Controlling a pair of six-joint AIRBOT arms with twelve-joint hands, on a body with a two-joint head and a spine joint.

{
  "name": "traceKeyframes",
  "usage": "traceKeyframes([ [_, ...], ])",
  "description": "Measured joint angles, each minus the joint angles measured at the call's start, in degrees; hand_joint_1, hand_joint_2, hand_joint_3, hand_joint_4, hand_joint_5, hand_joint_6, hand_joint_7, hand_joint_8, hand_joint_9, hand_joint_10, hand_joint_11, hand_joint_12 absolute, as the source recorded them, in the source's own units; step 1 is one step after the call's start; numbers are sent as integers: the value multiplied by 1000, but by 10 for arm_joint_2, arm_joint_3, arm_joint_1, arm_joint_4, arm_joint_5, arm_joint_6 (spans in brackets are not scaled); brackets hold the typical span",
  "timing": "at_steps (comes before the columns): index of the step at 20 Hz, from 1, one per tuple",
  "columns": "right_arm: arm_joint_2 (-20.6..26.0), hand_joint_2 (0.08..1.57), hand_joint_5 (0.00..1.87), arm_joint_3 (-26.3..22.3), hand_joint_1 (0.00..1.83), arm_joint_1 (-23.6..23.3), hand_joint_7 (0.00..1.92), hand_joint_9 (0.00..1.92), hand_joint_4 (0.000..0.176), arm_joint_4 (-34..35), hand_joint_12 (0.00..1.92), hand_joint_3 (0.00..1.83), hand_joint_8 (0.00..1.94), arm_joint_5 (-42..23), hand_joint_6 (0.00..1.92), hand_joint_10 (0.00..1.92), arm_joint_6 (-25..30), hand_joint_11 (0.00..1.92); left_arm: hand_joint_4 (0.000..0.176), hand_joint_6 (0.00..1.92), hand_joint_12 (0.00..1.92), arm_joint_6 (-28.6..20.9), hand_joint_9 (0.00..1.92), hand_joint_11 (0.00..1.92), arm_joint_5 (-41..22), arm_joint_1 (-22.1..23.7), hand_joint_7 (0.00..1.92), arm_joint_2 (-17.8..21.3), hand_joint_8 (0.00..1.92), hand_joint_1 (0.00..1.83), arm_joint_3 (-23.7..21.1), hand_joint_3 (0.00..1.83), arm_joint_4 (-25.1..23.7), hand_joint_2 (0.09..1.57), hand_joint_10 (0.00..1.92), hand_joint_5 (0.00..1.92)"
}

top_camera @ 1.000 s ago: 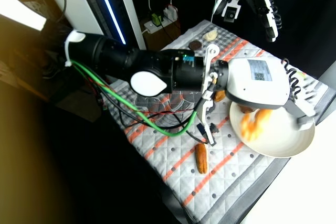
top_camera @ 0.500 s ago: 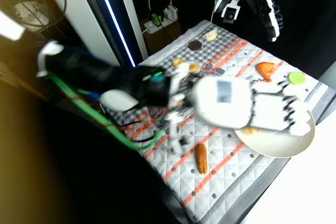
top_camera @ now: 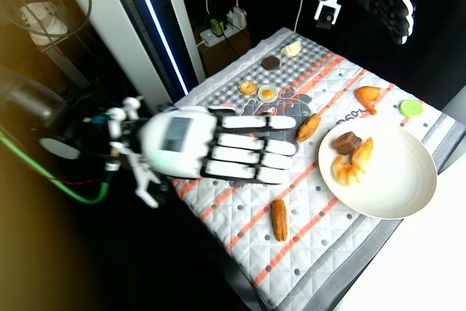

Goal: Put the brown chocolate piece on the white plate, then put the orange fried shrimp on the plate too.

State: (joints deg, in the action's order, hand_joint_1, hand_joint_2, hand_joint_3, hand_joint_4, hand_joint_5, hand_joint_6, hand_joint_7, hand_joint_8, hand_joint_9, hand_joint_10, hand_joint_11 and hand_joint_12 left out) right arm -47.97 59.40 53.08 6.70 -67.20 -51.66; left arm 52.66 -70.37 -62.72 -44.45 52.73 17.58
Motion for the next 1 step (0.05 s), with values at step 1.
traceKeyframes([
  [1, 10, 1002, 51, -17, 361, 31, 115, 72, 151, 20, 0, 5, 7, -30, 5, 9, -1, 0, 147, 0, 0, -5, 0, 0, -19, -11, 33, 5, 0, 705, -5, 0, 0, 869, 0, 57],
])
